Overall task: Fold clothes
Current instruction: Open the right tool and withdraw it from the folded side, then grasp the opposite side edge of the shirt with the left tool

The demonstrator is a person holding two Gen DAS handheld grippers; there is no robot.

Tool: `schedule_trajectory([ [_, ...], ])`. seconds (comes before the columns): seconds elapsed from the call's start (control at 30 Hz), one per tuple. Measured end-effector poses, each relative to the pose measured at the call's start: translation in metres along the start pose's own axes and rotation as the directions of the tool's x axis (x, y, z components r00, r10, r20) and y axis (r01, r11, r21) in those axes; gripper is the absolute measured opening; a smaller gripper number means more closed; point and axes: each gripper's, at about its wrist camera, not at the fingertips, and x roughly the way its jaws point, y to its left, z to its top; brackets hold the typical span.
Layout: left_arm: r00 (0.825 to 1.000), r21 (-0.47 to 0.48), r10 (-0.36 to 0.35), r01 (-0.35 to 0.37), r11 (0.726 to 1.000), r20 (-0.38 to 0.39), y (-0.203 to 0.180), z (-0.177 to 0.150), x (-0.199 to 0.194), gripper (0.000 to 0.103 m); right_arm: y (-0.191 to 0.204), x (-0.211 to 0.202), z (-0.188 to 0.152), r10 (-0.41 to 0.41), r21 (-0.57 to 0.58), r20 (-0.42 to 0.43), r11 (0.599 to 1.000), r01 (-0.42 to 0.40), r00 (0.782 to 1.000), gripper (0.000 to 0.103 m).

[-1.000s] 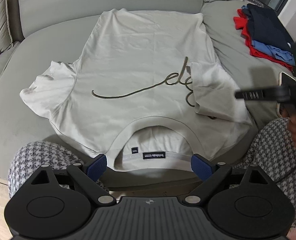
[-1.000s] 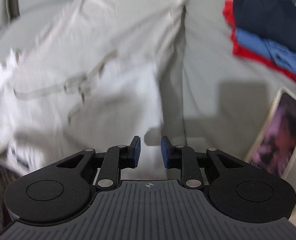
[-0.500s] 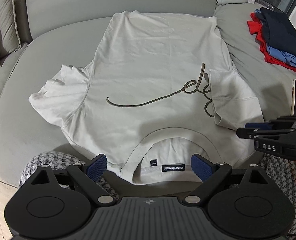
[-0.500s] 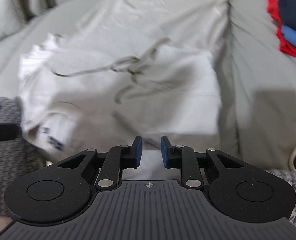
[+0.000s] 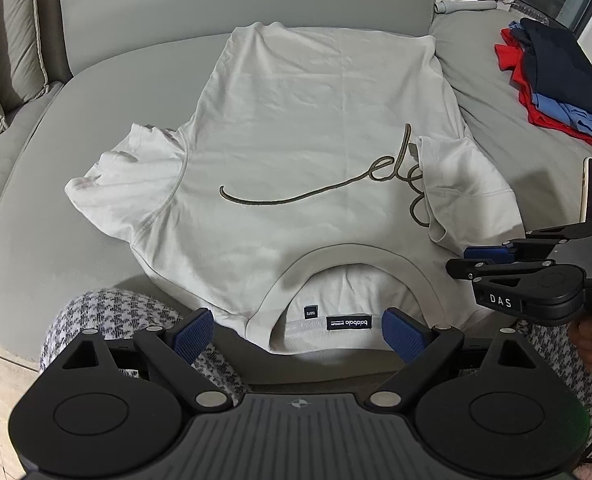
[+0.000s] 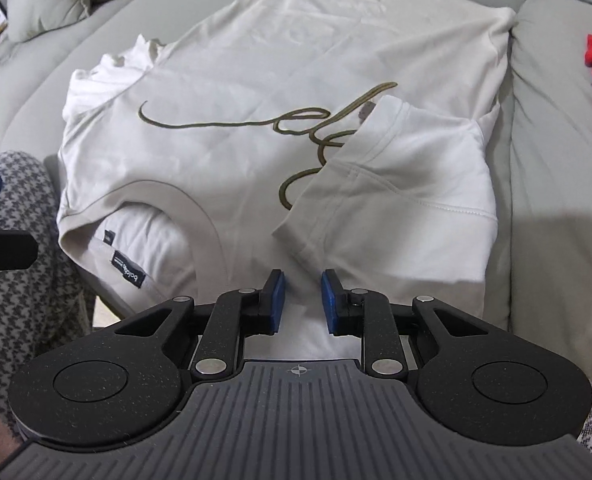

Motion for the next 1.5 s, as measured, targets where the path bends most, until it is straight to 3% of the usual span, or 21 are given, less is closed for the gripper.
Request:
schedule_trajectory([
  [0.37, 1.0, -0.073, -0.002, 0.004, 0.997, 0.015, 0.026, -0.002, -0.001, 0.092, 0.015, -0.018, 0.0, 0.008, -0.034, 0.006, 0.999, -0.008, 1.0, 0.028],
  [0.7, 0.993, -0.242, 0.035, -0.007, 0.97, 0.112, 0.137, 0.023, 0.005, 0.087, 0.095, -0.035, 0.038, 0.121, -0.199, 0.15, 0.976, -0.09, 0.981, 0.028],
  [1.0, 0.989, -0.352, -0.078, 0.117, 0.929, 0.124, 0.235, 0.031, 0.053, 0.083, 0.144, -0.013, 0.068, 0.187, -0.256, 0.111, 0.954, -0.154, 0.976, 0.035],
  [1.13, 0.994, -0.446, -0.026, 0.07, 0.892, 0.104, 0.27, 0.036, 0.08, 0.082, 0.149, -0.004, 0.073, 0.151, -0.257, 0.084, 0.958, -0.125, 0.985, 0.038],
  [1.3, 0.992, -0.483, -0.026, 0.081, 0.872, 0.121, 0.294, 0.042, 0.108, 0.075, 0.151, 0.013, 0.072, 0.099, -0.247, 0.022, 0.965, -0.091, 0.995, 0.038],
  [1.37, 0.989, -0.467, -0.029, 0.094, 0.879, 0.145, 0.297, 0.045, 0.114, 0.073, 0.151, 0.016, 0.07, 0.085, -0.247, 0.001, 0.966, -0.082, 0.996, 0.038],
  [1.5, 0.988, -0.365, -0.041, 0.093, 0.926, 0.147, 0.294, 0.055, 0.127, 0.071, 0.148, 0.014, 0.069, 0.068, -0.247, -0.011, 0.967, -0.068, 0.998, 0.038],
])
